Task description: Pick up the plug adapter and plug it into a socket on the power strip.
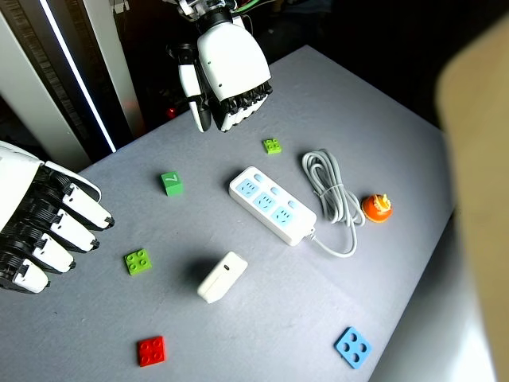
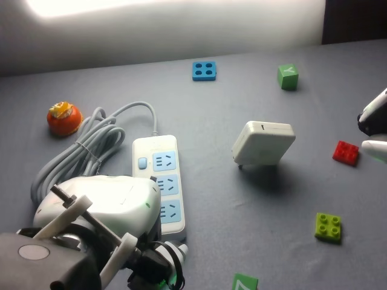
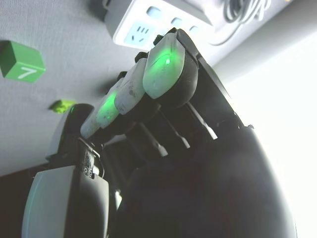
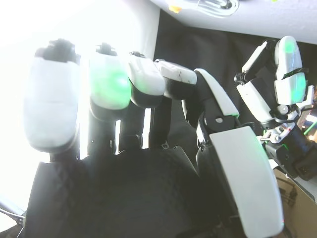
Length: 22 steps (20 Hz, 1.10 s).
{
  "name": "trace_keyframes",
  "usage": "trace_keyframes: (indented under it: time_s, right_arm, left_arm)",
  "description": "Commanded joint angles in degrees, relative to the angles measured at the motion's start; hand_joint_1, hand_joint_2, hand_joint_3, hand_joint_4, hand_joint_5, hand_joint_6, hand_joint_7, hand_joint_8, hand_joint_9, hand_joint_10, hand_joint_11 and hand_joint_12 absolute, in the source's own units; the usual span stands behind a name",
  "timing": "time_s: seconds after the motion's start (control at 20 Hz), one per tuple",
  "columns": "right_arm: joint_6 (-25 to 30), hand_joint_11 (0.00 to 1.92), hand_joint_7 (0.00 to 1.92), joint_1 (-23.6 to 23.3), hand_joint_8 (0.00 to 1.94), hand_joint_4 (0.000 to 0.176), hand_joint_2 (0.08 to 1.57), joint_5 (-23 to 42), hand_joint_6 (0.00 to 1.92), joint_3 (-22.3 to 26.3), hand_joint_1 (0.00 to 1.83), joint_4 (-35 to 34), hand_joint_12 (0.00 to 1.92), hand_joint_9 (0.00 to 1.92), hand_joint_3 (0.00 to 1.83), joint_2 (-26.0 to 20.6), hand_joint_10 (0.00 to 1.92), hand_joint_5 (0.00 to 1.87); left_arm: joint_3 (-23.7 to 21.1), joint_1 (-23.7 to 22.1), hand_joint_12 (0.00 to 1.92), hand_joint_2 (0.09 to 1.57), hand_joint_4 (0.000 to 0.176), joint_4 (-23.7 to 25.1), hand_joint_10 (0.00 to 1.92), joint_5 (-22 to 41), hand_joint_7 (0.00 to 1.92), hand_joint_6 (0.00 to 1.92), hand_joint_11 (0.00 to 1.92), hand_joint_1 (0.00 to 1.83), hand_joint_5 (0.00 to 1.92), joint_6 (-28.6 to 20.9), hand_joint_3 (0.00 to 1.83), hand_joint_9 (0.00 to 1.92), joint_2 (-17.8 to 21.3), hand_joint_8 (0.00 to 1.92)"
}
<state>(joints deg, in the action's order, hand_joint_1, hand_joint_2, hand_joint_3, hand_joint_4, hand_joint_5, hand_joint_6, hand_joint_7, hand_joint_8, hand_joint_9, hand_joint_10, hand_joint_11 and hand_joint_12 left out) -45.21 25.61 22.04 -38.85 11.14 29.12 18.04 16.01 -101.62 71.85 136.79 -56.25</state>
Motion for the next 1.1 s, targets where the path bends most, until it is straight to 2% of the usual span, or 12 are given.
trace_keyframes:
  time_s: [0.0,0.05,0.25,0.45,0.55,0.75,0.8,0.85,0.9,0.95,1.05]
  right_arm:
    - [0.2,0.0,0.14,-0.5,0.05,0.0,0.96,5.9,0.05,-0.1,0.15,-0.8,0.41,0.12,0.13,-0.3,0.06,0.12]
    - [0.4,0.0,0.15,-0.5,0.0,0.0,1.02,5.8,0.0,-0.1,0.14,-0.8,0.35,0.13,0.02,-0.3,0.0,0.14]
    - [1.2,0.0,0.18,-0.7,0.0,0.0,1.04,4.2,0.0,-0.1,0.11,-1.9,0.39,0.16,0.01,-0.3,0.0,0.15]
    - [-2.3,0.0,0.13,-2.5,0.0,0.0,1.05,0.5,0.0,-0.4,0.1,-6.6,0.32,0.12,0.0,0.6,0.0,0.13]
    - [-3.8,0.0,0.16,-3.9,0.0,0.0,1.02,-2.0,0.0,-0.8,0.18,-9.0,0.38,0.14,0.0,1.5,0.01,0.15]
    - [-3.9,0.0,0.18,-8.2,0.0,0.0,0.97,-9.1,0.01,-3.6,0.36,-14.6,0.48,0.16,0.0,6.2,0.0,0.18]
    - [-6.4,0.0,0.18,-8.2,0.0,0.0,0.95,-9.2,0.0,-4.6,0.44,-18.6,0.49,0.16,0.0,8.0,0.0,0.17]
    - [-12.7,0.0,0.18,-8.2,0.0,0.0,0.95,-9.1,0.0,-5.1,0.43,-24.8,0.51,0.17,0.0,9.5,0.0,0.16]
    - [-19.8,0.0,0.15,-8.0,0.0,0.0,0.97,-8.5,0.0,-5.6,0.48,-31.0,0.44,0.13,0.0,10.8,0.0,0.13]
    - [-24.3,0.0,0.15,-7.5,0.0,0.0,0.97,-7.3,0.0,-6.1,0.51,-34.8,0.46,0.13,0.0,12.1,0.0,0.14]
    - [-25.6,0.0,0.16,-5.9,0.0,0.0,1.0,-5.2,0.01,-7.9,0.61,-36.2,0.49,0.14,0.01,14.8,0.0,0.16]
  left_arm:
    - [0.0,-0.4,0.17,1.08,0.0,4.1,0.05,1.6,0.03,0.06,0.0,0.01,0.05,0.2,0.11,0.03,0.2,0.05]
    - [0.0,-0.4,0.16,1.14,0.0,4.3,0.01,1.6,0.05,0.01,0.0,0.0,0.07,0.2,0.01,0.05,0.2,0.0]
    - [-0.1,-0.1,0.06,1.14,0.0,4.8,0.0,1.6,0.01,0.0,0.0,0.0,0.05,0.2,0.0,0.01,0.2,0.0]
    - [-0.7,0.7,0.07,1.15,0.0,4.8,0.01,1.5,0.03,0.01,0.02,0.0,0.07,0.2,0.0,0.02,0.1,0.01]
    - [-0.4,1.0,0.08,1.15,0.0,4.8,0.01,1.5,0.05,0.01,0.02,0.0,0.09,0.2,0.0,0.03,-0.9,0.01]
    - [0.5,2.0,0.08,1.16,0.0,4.8,0.0,3.5,0.05,0.0,0.01,0.0,0.09,-0.3,0.0,0.03,-6.6,0.0]
    - [0.6,2.2,0.09,1.16,0.0,4.8,0.0,4.8,0.05,0.01,0.02,0.0,0.09,-0.6,0.0,0.03,-8.5,0.01]
    - [0.5,2.2,0.1,1.16,0.0,4.8,0.0,6.0,0.05,0.0,0.02,0.0,0.08,-0.7,0.0,0.03,-9.8,0.0]
    - [0.3,2.7,0.09,1.16,0.0,4.8,0.0,6.8,0.04,0.0,0.0,0.0,0.08,-1.3,0.0,0.02,-10.4,0.0]
    - [0.1,3.4,0.1,1.16,0.0,4.8,0.01,7.1,0.05,0.0,0.02,0.0,0.09,-1.7,0.0,0.04,-10.6,0.0]
    - [0.1,5.2,0.07,1.17,0.0,4.8,0.0,7.5,0.02,0.0,0.0,0.0,0.06,-2.7,0.01,0.01,-10.4,0.0]
